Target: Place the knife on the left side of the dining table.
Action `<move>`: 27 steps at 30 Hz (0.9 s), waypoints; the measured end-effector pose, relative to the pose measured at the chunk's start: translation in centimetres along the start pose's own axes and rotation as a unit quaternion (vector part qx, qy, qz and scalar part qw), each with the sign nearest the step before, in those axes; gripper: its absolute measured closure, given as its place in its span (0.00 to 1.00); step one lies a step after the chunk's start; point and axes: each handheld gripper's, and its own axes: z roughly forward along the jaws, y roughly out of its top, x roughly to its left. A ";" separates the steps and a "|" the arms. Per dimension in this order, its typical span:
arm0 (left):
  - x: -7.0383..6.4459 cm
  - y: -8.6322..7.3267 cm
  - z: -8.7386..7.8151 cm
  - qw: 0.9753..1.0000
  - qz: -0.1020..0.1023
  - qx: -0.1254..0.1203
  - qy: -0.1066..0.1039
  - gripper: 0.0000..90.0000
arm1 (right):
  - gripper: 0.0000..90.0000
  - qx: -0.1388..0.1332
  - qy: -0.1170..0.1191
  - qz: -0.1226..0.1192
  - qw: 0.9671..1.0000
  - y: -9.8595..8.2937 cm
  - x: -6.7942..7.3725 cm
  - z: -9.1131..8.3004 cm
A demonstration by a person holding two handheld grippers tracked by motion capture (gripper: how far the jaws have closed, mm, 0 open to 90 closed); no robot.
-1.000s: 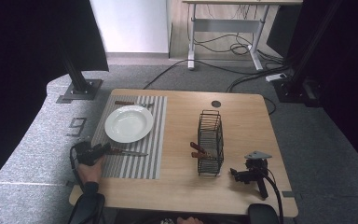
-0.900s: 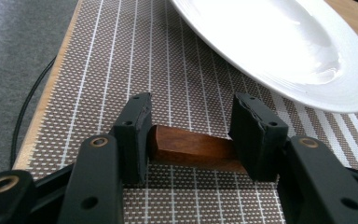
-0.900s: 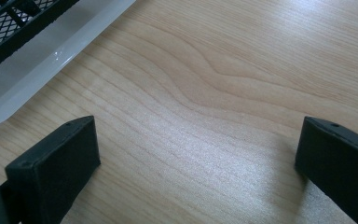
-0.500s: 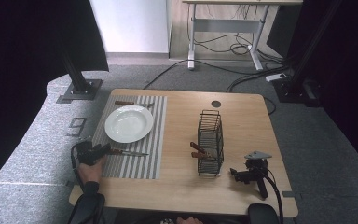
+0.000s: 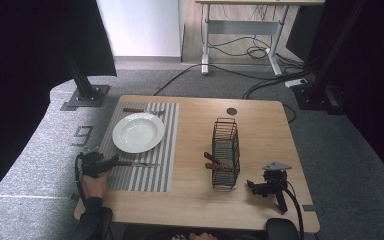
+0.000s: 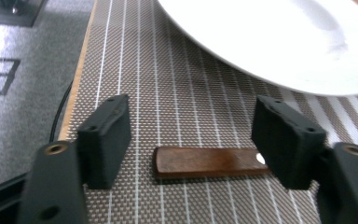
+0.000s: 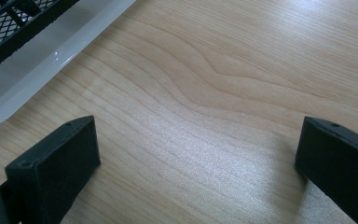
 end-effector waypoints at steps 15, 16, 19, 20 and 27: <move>-0.6 -2.6 -1.1 0.994 0.078 0.081 -0.005 0.00 | 0.00 0.000 0.000 0.000 1.000 0.0 0.0 0.0; -0.6 -2.6 -1.1 0.994 0.078 0.081 -0.005 0.00 | 0.00 0.000 0.000 0.000 1.000 0.0 0.0 0.0; -1.1 -2.6 -0.8 0.991 0.099 0.092 0.008 0.00 | 0.00 0.000 0.000 0.000 1.000 0.0 0.0 0.0; -1.1 -2.6 -0.8 0.991 0.100 0.091 0.008 0.00 | 0.00 0.000 0.000 0.000 1.000 0.0 0.0 0.0; -1.1 -2.6 -0.8 0.991 0.096 0.091 0.007 0.00 | 0.00 0.000 0.000 0.000 1.000 0.0 0.0 0.0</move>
